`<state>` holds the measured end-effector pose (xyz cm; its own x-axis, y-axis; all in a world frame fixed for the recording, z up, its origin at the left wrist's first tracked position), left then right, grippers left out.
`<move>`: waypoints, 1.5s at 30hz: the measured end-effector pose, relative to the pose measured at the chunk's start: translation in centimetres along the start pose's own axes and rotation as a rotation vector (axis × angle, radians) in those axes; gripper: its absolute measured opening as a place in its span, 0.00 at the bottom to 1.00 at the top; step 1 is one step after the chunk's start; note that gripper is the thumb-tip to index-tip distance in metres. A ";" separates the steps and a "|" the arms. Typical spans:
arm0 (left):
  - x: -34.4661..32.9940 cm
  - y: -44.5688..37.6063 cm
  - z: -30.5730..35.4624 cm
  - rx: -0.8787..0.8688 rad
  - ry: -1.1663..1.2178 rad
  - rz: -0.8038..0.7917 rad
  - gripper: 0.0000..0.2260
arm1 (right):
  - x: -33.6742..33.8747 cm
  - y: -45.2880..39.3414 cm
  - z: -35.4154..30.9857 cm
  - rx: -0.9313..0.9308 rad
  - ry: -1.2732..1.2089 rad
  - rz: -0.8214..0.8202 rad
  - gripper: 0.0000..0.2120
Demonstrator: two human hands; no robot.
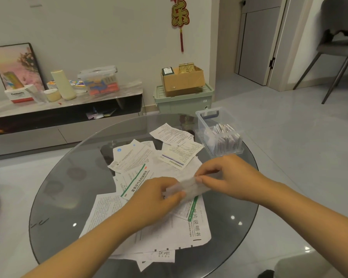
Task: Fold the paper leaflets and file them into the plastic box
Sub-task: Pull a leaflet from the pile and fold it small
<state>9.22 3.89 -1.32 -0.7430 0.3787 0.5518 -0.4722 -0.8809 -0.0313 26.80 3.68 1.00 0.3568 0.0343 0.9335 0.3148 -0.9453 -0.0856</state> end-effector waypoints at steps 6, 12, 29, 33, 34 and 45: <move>1.0 0.5 -1.1 0.172 0.368 0.059 0.08 | 0.2 -0.3 1.3 -0.184 -0.210 0.121 0.12; 1.3 0.7 -2.5 0.252 0.377 0.243 0.10 | -1.9 0.0 1.3 -0.347 -0.482 -0.086 0.30; 0.4 0.9 -2.5 0.077 -0.205 0.051 0.23 | -4.5 -0.4 1.9 -0.301 -0.098 -0.137 0.24; -0.8 1.3 -2.8 0.047 -0.274 -0.116 0.26 | -4.4 -0.7 2.9 -0.345 -0.167 -0.186 0.13; -1.0 1.3 -2.8 0.034 -0.281 -0.125 0.25 | -4.3 -0.8 2.9 -0.345 -0.179 -0.199 0.13; 0.5 0.6 -2.0 0.023 -0.118 -0.009 0.11 | -2.4 -0.2 2.4 -0.237 -0.059 -0.074 0.24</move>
<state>7.60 4.10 -2.77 -0.6768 0.3520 0.6466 -0.4669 -0.8843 -0.0074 28.00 4.62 -2.06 0.3931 0.1185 0.9118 0.1297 -0.9889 0.0725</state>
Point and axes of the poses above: each hand's wrist, its own y-axis away from the middle knuckle, its own x-axis out of the back of the hand, z = x × y, the point moved 4 cm from there along -y, towards the middle knuckle, and after that the axes turned 15 degrees about y, right-handed, at the moved point
